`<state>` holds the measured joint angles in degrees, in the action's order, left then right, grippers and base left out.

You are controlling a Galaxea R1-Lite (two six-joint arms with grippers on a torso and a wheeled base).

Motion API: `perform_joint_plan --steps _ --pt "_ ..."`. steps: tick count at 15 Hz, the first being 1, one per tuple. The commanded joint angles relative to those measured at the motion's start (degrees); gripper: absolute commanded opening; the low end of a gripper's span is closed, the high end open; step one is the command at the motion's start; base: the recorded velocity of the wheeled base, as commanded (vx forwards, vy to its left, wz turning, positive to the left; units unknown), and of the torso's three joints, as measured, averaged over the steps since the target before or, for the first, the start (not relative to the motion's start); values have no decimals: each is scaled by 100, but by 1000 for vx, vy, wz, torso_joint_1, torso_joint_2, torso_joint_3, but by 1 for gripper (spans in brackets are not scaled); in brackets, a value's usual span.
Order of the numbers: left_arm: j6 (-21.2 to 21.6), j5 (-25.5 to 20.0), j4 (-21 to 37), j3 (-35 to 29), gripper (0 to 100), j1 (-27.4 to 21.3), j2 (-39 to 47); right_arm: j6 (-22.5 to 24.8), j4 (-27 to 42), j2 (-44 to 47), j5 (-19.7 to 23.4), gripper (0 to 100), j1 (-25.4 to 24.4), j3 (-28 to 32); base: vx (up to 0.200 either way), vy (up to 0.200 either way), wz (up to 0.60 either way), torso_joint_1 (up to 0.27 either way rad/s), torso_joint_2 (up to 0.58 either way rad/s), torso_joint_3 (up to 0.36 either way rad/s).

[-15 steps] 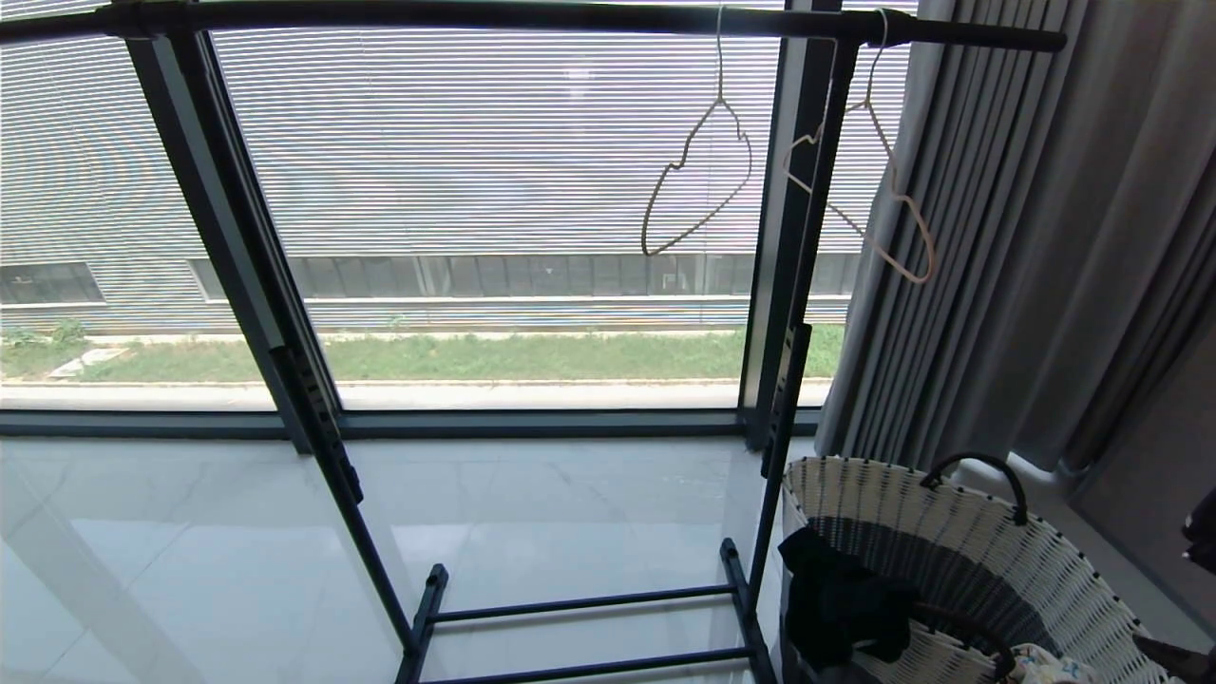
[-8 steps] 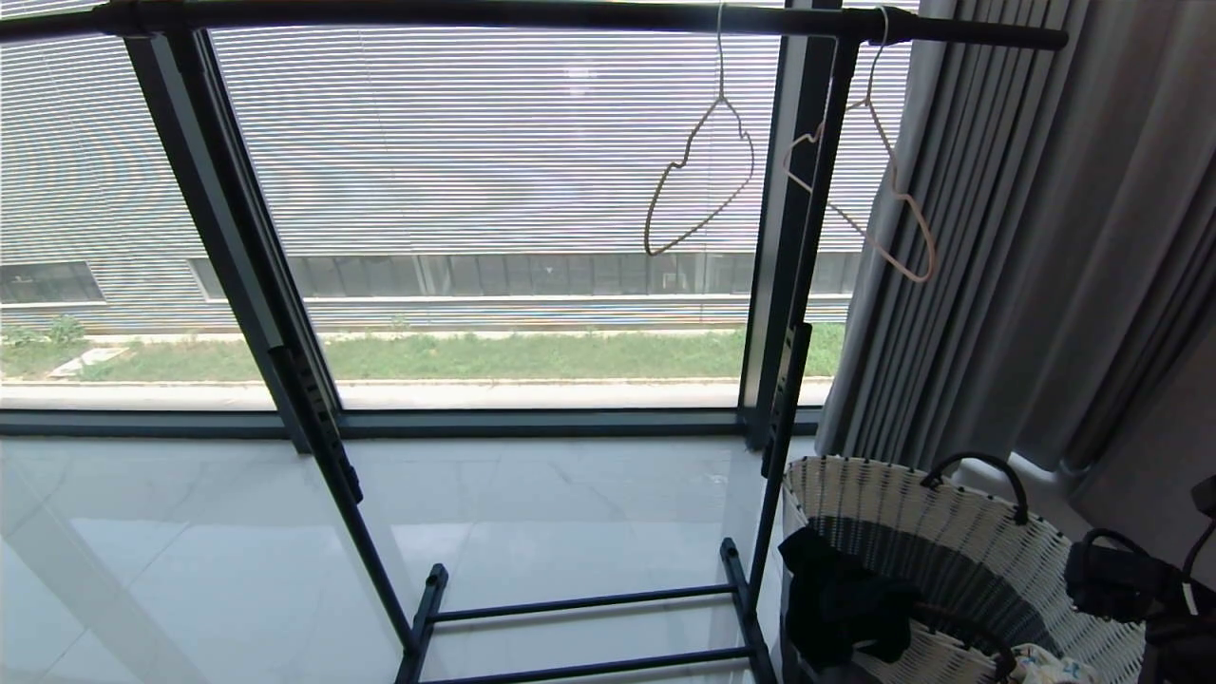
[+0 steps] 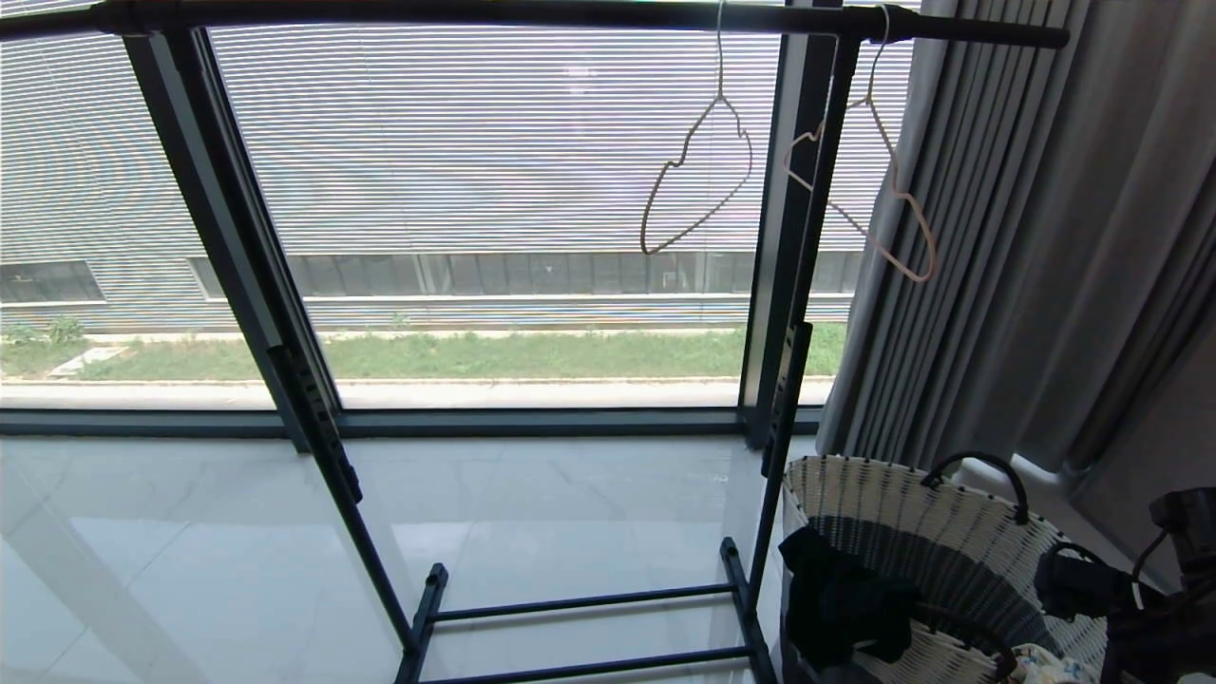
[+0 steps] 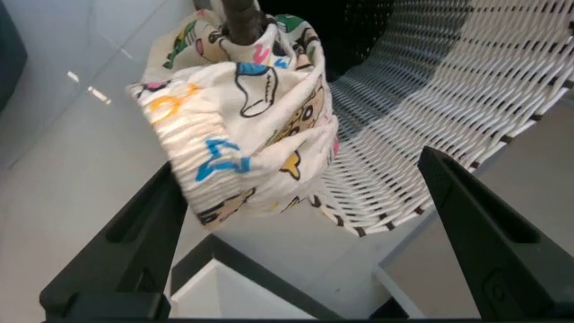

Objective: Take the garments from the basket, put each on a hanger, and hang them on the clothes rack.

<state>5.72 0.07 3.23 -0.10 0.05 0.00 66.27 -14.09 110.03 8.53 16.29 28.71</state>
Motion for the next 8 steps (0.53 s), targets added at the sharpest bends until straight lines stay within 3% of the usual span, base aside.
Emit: perform_joint_plan --steps 1,4,5,8 --pt "0 1 2 1 100 4 0 0 -357 361 8 100 6 -102 0 0 0 0 0 0" --pt "0 1 2 1 100 4 0 0 -1148 633 17 100 6 -348 0 0 0 0 0 0" --pt "0 1 2 1 100 4 0 -9 -1359 721 34 0 6 -428 0 0 0 0 0 0" --pt "0 1 2 1 100 4 0 -17 -1860 642 122 0 6 -647 0 0 0 0 0 0"
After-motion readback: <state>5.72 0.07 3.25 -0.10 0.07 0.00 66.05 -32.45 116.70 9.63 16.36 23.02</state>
